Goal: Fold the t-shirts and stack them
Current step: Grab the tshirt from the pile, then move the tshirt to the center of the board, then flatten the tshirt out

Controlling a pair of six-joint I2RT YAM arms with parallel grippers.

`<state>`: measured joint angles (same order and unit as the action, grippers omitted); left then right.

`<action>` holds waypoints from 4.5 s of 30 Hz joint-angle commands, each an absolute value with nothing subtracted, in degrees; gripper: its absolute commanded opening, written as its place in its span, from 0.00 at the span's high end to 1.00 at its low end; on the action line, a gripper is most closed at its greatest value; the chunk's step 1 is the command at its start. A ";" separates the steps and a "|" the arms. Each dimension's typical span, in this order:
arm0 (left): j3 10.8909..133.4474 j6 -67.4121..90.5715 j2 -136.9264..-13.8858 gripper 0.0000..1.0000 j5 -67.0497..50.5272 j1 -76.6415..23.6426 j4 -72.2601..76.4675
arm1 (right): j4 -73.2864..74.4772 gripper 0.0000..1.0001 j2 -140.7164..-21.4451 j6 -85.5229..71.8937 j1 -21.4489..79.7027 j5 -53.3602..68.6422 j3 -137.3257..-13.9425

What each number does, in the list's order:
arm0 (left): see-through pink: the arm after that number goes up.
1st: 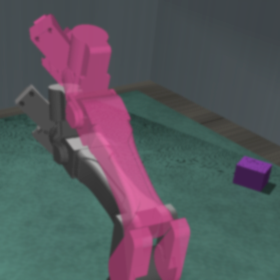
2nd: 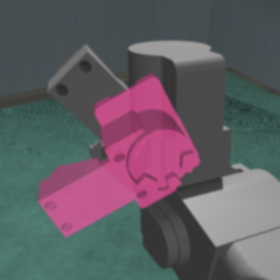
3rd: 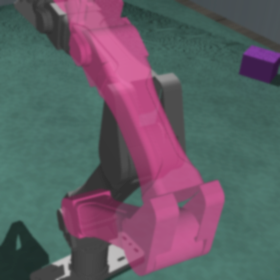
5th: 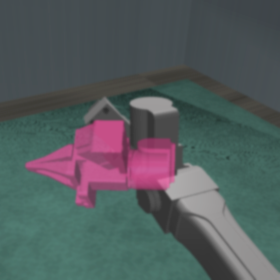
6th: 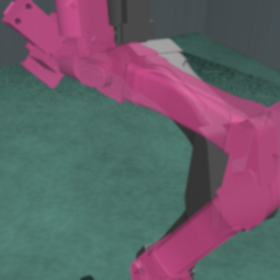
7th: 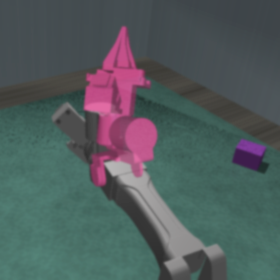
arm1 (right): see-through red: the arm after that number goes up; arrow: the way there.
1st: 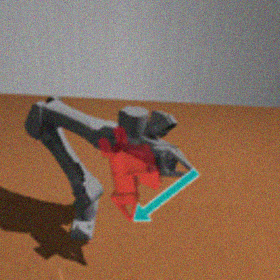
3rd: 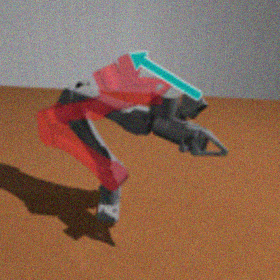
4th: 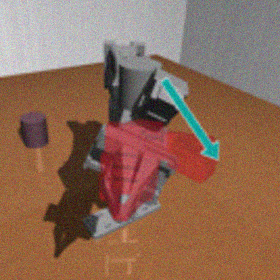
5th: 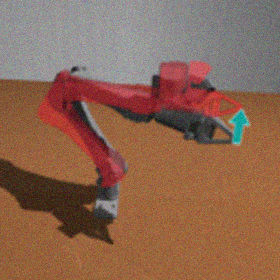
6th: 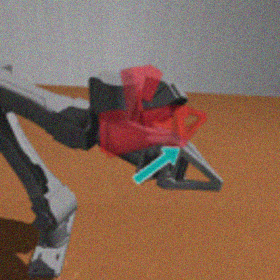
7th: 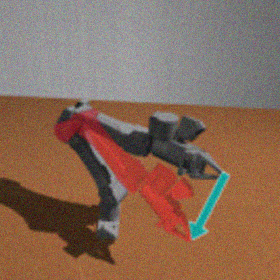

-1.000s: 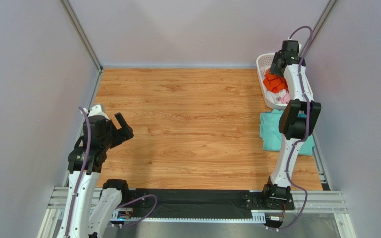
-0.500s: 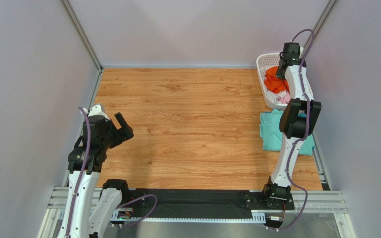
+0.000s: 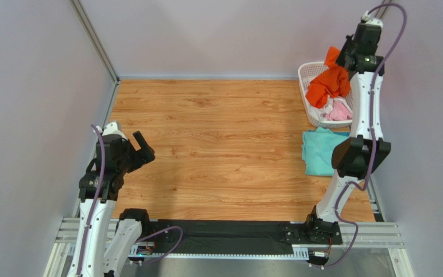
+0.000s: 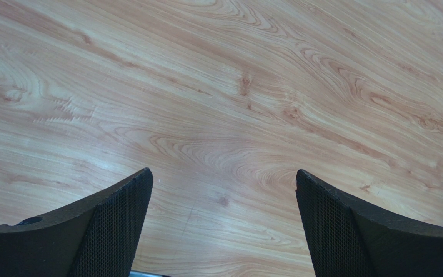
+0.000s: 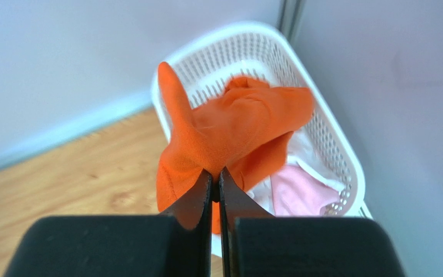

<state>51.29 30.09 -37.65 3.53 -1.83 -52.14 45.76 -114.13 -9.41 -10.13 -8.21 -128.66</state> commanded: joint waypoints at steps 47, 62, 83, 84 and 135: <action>31.91 44.65 -40.51 0.01 -11.41 -1.75 -40.71 | 17.75 1.00 -64.69 -27.95 19.25 -16.70 -44.57; 29.17 46.23 -61.15 0.23 -13.01 -19.85 -23.03 | 19.77 1.00 -63.55 -29.62 18.46 -18.81 -40.78; 35.85 43.95 -72.60 1.00 1.39 -26.02 -23.29 | 20.04 1.00 -57.84 -29.36 17.49 -14.86 -39.64; 36.03 43.60 -71.99 1.00 1.49 -26.02 -23.29 | 20.04 1.00 -57.48 -29.18 17.49 -14.59 -39.73; 36.30 45.52 -76.27 0.09 -5.54 -37.18 -22.15 | 33.40 1.00 -36.91 -33.31 17.49 -13.53 -37.36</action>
<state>36.25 43.79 -74.26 -5.69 -36.16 -25.45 34.92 -37.34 -33.23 17.54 -11.92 -37.82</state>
